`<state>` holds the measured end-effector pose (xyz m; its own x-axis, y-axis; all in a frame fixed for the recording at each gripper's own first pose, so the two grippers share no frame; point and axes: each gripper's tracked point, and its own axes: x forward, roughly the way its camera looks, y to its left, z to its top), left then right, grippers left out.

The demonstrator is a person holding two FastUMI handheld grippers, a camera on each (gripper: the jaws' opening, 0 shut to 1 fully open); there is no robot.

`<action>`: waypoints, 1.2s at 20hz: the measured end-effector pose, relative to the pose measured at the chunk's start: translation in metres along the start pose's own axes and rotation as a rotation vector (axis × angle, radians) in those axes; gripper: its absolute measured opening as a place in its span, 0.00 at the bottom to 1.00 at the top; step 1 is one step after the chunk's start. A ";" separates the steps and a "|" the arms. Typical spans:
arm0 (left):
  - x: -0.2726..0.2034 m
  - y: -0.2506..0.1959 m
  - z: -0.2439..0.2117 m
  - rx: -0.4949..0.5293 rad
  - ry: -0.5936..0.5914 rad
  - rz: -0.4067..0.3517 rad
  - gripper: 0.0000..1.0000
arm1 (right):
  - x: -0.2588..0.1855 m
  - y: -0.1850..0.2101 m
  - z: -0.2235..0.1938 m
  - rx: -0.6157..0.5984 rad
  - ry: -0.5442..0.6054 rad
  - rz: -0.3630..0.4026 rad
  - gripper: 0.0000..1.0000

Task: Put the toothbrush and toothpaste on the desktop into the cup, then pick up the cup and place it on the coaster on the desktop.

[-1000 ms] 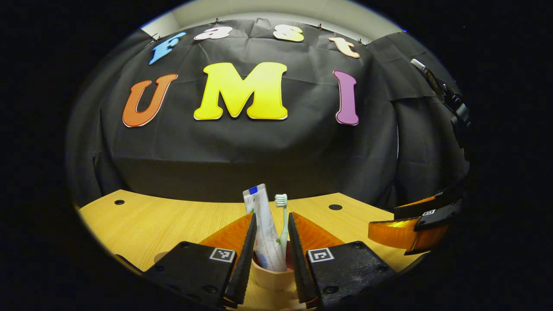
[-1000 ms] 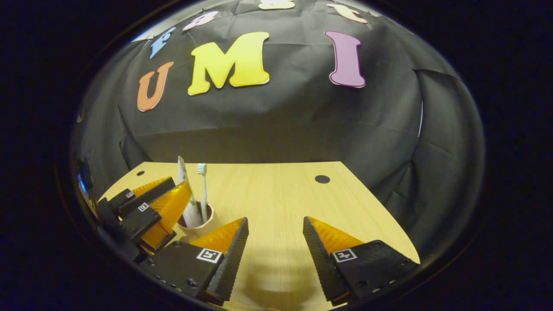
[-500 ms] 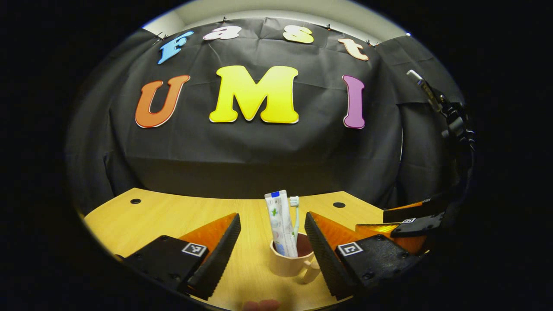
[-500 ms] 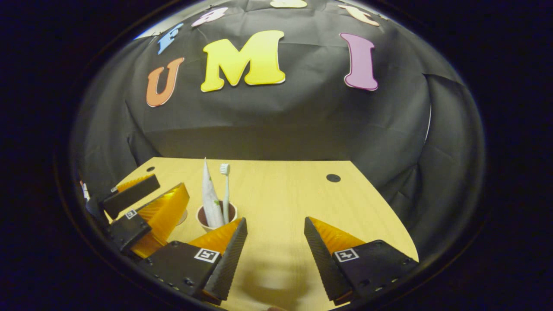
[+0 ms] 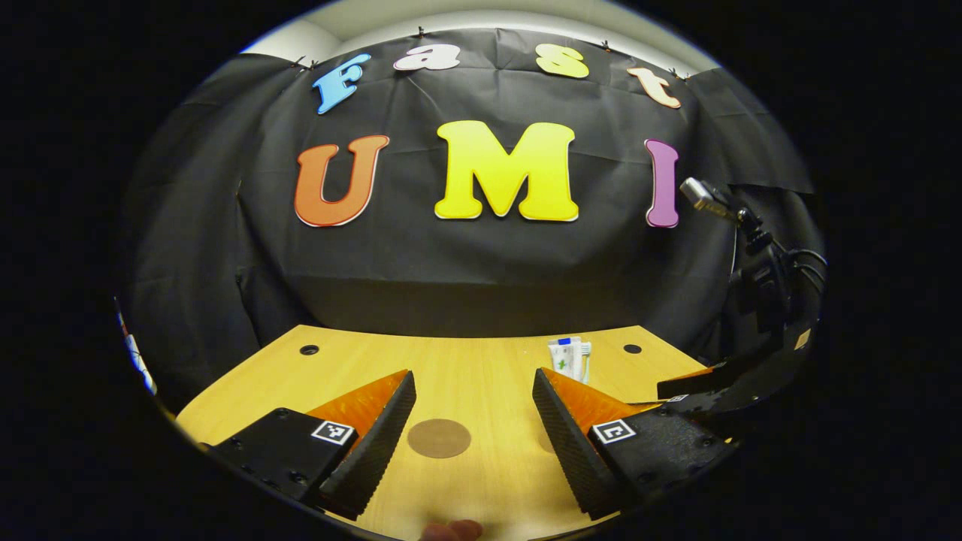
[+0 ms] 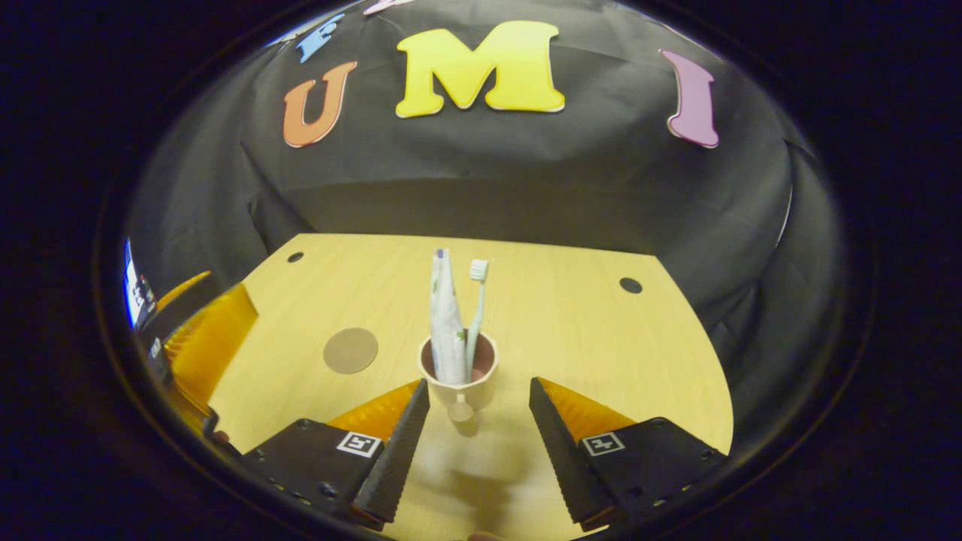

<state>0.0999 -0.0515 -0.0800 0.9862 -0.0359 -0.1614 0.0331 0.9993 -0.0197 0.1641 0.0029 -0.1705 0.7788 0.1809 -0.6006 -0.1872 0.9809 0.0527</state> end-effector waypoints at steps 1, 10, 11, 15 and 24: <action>-0.006 0.009 0.002 -0.001 0.005 0.012 0.99 | 0.005 0.002 -0.003 0.002 0.037 0.002 0.82; -0.034 0.061 -0.012 -0.038 0.098 0.087 0.99 | 0.056 0.008 -0.044 -0.020 0.400 -0.021 0.83; -0.035 0.063 -0.016 -0.038 0.114 0.093 0.99 | 0.061 0.008 -0.046 -0.014 0.430 -0.023 0.83; -0.037 0.073 -0.029 -0.067 0.168 0.117 0.99 | 0.079 0.005 -0.050 -0.007 0.509 -0.038 0.82; -0.041 0.090 -0.047 -0.105 0.246 0.192 1.00 | 0.088 0.005 -0.064 0.011 0.656 -0.044 0.30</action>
<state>0.0548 0.0394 -0.1215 0.9036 0.1383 -0.4054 -0.1794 0.9816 -0.0648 0.1931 0.0193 -0.2746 0.2583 0.0631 -0.9640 -0.1551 0.9876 0.0231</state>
